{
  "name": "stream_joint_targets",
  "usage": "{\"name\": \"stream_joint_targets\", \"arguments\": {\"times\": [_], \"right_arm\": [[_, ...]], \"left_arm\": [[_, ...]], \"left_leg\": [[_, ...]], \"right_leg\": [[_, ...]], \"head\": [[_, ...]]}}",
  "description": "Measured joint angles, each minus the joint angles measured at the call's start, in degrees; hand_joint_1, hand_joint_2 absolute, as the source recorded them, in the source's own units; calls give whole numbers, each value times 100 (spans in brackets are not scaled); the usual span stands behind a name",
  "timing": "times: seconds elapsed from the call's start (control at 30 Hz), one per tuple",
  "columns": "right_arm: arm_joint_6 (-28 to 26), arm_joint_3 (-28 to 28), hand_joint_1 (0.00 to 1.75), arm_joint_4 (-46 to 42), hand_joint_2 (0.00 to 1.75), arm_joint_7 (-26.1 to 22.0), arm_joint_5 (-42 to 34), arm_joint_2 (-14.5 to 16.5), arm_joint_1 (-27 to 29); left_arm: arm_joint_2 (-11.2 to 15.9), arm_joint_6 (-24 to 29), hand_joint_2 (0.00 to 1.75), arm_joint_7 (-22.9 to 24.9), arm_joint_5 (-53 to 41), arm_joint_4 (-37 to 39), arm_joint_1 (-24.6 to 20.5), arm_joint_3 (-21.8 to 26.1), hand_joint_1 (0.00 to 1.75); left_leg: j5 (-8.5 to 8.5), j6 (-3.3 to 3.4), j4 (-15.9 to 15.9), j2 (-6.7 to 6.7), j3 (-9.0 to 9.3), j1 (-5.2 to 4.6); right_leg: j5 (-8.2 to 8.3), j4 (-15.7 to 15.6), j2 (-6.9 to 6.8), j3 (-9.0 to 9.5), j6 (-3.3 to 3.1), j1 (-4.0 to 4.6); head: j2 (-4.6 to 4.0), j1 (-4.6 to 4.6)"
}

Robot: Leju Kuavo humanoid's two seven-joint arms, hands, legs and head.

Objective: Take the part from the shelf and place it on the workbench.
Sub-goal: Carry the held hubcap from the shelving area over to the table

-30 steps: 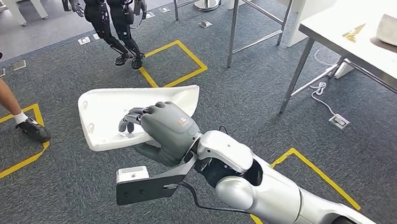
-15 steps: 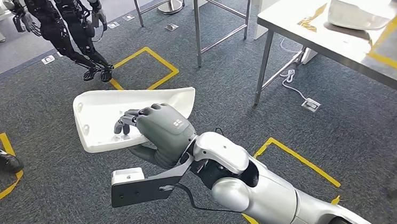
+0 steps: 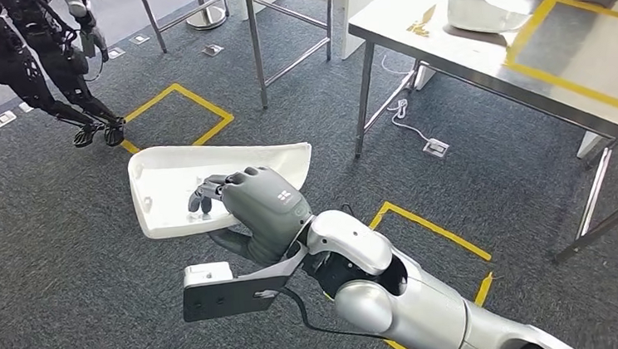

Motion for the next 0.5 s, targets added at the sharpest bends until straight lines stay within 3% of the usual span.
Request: {"name": "stream_joint_targets", "arguments": {"times": [0.07, 0.1, 0.13, 0.2, 0.23, 0.3, 0.33, 0.4, 0.43, 0.47, 0.5], "right_arm": [[0, 0, 175, -1, 175, -1, 0, -2, -13], [-1, 0, 175, -1, 175, -2, 0, -2, -24], [-1, 0, 175, 0, 175, -2, 1, -2, -32], [-2, 0, 175, 2, 175, -6, 2, -2, -44], [-3, 0, 175, 3, 175, -11, 3, -3, -48], [-5, 0, 175, 15, 175, -26, 5, 3, -77], [-5, 0, 175, 25, 175, -33, 6, 9, -89], [-2, 0, 175, 50, 175, -42, 7, 20, -94], [-1, 1, 175, 64, 175, -42, 7, 21, -90], [0, 1, 175, 75, 175, -41, 7, 20, -87], [0, 1, 175, 83, 175, -41, 7, 21, -87]], "left_arm": [[1, 0, 0, 7, 14, 0, -12, 23, 0], [1, 0, 0, 10, 16, 0, -14, 31, 0], [1, 0, 0, 23, 16, 0, -15, 37, 0], [-2, 0, 0, 89, 15, -1, -22, 54, 0], [-3, 0, 0, 139, 8, -1, -31, 61, 0], [-4, 0, 0, 221, -9, -1, -45, 69, 0], [-5, 0, 0, 250, -16, 1, -46, 71, 0], [-7, 0, 0, 295, -15, 6, -31, 74, 0], [-8, 0, 0, 315, -11, 9, -22, 75, 0], [-8, 0, 0, 335, -6, 10, -15, 77, 0], [-8, 0, 0, 356, -1, 11, -13, 78, 0]], "left_leg": [[-21, -25, 4, 114, 20, -19], [-33, -48, 7, 164, 29, -30], [-43, -75, 8, 210, 37, -39], [-58, -132, 0, 314, 58, -42], [-77, -166, 17, 286, 63, -31], [-270, -225, 300, 32, -56, -9], [-433, -248, 606, -143, -202, 5], [-715, -275, 1308, -297, -555, 14], [-724, -283, 1489, -313, -659, 17], [-625, -289, 1468, -322, -668, 22], [-440, -292, 1237, -342, -573, 30]], "right_leg": [[282, -791, -226, 444, -66, 50], [345, -1055, -318, 585, -105, 78], [352, -1180, -372, 643, -139, 102], [360, -1210, -272, 636, -199, 117], [376, -1229, -213, 645, -227, 106], [409, -1270, -101, 671, -285, 65], [416, -1278, -47, 676, -303, 48], [418, -1274, 83, 675, -321, 39], [417, -1267, 158, 674, -321, 38], [417, -1257, 235, 674, -318, 33], [414, -1241, 311, 674, -308, 24]], "head": [[1, 0], [1, 0], [1, -2], [0, -3], [0, -5], [0, -17], [0, -25], [1, -36], [1, -36], [1, -36], [0, -36]]}}
